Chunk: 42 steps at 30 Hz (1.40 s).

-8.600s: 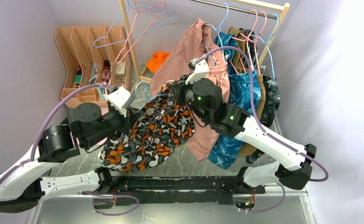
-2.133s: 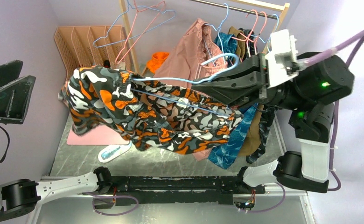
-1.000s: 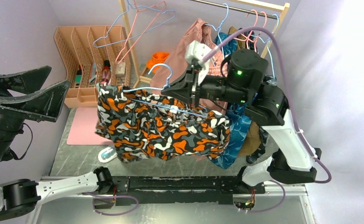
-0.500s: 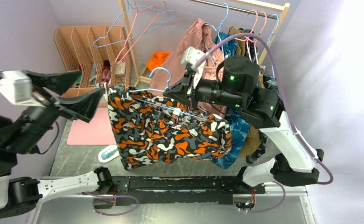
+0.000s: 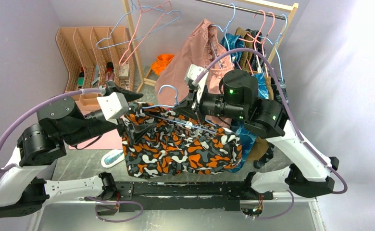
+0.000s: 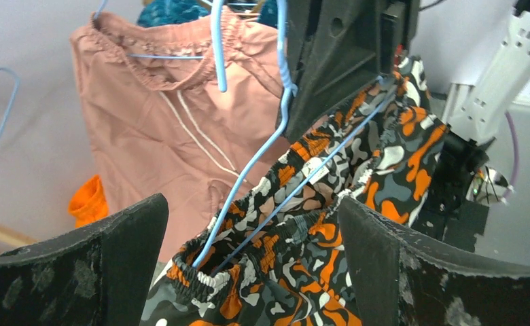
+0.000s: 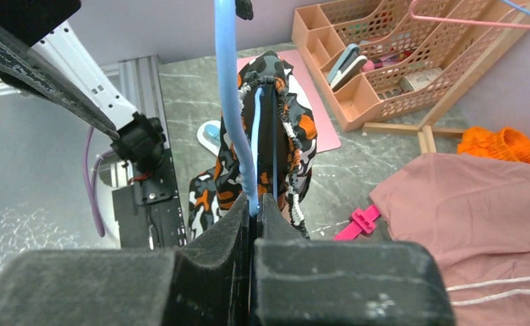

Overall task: Place the shorts on the hanger
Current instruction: Place the hanger at the clothesline.

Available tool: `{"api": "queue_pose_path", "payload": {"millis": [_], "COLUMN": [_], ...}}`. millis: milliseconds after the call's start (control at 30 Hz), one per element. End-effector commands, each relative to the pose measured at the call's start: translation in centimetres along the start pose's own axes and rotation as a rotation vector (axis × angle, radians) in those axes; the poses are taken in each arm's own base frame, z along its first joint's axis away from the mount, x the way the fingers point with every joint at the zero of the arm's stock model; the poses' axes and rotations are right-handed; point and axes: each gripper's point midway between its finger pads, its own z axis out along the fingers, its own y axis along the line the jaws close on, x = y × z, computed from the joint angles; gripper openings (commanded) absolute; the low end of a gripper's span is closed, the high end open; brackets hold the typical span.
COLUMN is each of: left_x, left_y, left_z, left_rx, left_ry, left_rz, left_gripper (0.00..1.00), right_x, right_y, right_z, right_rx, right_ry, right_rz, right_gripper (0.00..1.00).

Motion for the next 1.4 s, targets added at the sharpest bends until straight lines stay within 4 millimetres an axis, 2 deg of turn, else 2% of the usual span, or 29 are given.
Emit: {"api": "queue_pose_path", "payload": {"millis": [0, 233, 367, 467, 567, 633, 700, 733, 867, 967, 1000, 1067, 1133, 1167, 1367], "left_x": [1.2, 3.7, 4.7, 5.2, 5.5, 5.6, 5.4, 5.3, 5.0, 5.1, 5.2, 5.3, 5.3, 5.1, 5.1], "left_y": [-2.6, -3.8, -4.3, -4.5, -4.5, -4.5, -4.5, -4.6, -5.2, -5.7, -5.8, -5.7, -5.7, -5.7, -5.1], "left_z": [1.1, 3.5, 4.6, 5.1, 5.3, 5.4, 5.3, 5.2, 4.9, 4.8, 4.8, 4.8, 4.9, 4.9, 5.1], "left_rx": [0.154, 0.220, 0.241, 0.253, 0.257, 0.260, 0.267, 0.275, 0.318, 0.354, 0.358, 0.359, 0.355, 0.350, 0.309], "left_ry": [0.038, 0.104, 0.118, 0.124, 0.134, 0.137, 0.134, 0.129, 0.115, 0.116, 0.116, 0.117, 0.109, 0.100, 0.073], "left_rz": [0.056, 0.108, 0.124, 0.135, 0.145, 0.147, 0.144, 0.141, 0.114, 0.096, 0.093, 0.089, 0.084, 0.081, 0.076], "left_gripper": [0.99, 0.99, 0.94, 0.84, 0.70, 0.59, 0.43, 0.39, 0.46, 0.44, 0.42, 0.30, 0.10, 0.08, 0.07], "right_x": [-1.1, -1.2, -1.3, -1.2, -0.9, -0.6, 0.0, 0.3, 1.1, 1.3, 1.3, 1.3, 1.4, 1.6, 2.1], "right_y": [0.9, 2.5, 3.0, 3.2, 3.5, 3.8, 3.8, 3.9, 3.9, 3.9, 4.0, 4.1, 4.3, 4.3, 4.7], "right_z": [-1.1, -1.5, -1.7, -1.8, -1.9, -2.1, -2.2, -2.3, -2.6, -2.8, -2.8, -2.9, -3.0, -2.9, -3.1], "right_rx": [-0.033, -0.113, -0.136, -0.147, -0.161, -0.171, -0.173, -0.173, -0.166, -0.167, -0.171, -0.178, -0.185, -0.188, -0.197], "right_ry": [-0.063, -0.075, -0.081, -0.073, -0.066, -0.056, -0.040, -0.034, -0.019, -0.019, -0.017, -0.017, -0.011, -0.005, 0.021], "right_rz": [0.007, 0.036, 0.043, 0.050, 0.057, 0.060, 0.061, 0.059, 0.055, 0.047, 0.048, 0.046, 0.048, 0.051, 0.098], "right_gripper": [0.00, 0.00, 0.00, 0.00, 0.00, 0.00, 0.00, 0.00, 0.00, 0.00, 0.00, 0.00, 0.00, 0.00, 0.00]}}
